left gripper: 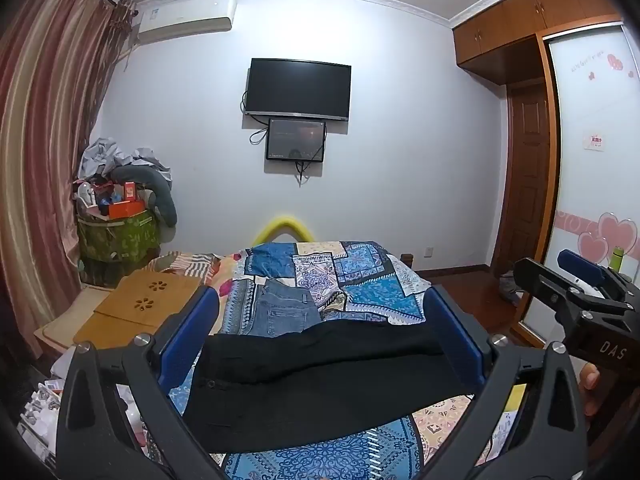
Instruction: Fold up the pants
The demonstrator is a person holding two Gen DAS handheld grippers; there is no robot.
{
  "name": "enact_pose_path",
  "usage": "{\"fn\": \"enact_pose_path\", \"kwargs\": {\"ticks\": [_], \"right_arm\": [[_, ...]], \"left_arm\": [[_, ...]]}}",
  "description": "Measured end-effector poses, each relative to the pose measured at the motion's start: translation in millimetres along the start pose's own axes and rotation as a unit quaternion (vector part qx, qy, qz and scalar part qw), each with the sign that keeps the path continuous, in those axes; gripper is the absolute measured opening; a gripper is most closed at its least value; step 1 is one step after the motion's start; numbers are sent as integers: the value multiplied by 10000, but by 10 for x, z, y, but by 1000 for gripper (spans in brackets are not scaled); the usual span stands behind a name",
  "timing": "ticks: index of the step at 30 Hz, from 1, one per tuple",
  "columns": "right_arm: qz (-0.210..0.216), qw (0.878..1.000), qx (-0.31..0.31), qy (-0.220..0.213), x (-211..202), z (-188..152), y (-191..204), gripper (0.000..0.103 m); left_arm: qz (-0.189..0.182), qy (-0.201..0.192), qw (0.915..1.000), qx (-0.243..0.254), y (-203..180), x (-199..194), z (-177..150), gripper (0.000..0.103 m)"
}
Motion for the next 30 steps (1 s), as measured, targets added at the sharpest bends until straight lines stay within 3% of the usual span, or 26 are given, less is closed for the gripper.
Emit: {"fn": "enact_pose_path", "kwargs": {"ticks": [30], "right_arm": [[-24,10000,-15,25,60,-53,11,103]], "left_arm": [[85,-61,9999,48,56,20,-62,103]]}}
Point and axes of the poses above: each gripper's, at about its wrist camera, not at the fingertips, and x roughly the way its jaws point, y to its left, z to its top, the point moved 9 cm from there along x, roughly the way its jaws point, and after that the axes turned 3 degrees about x, right-handed, at the moved point
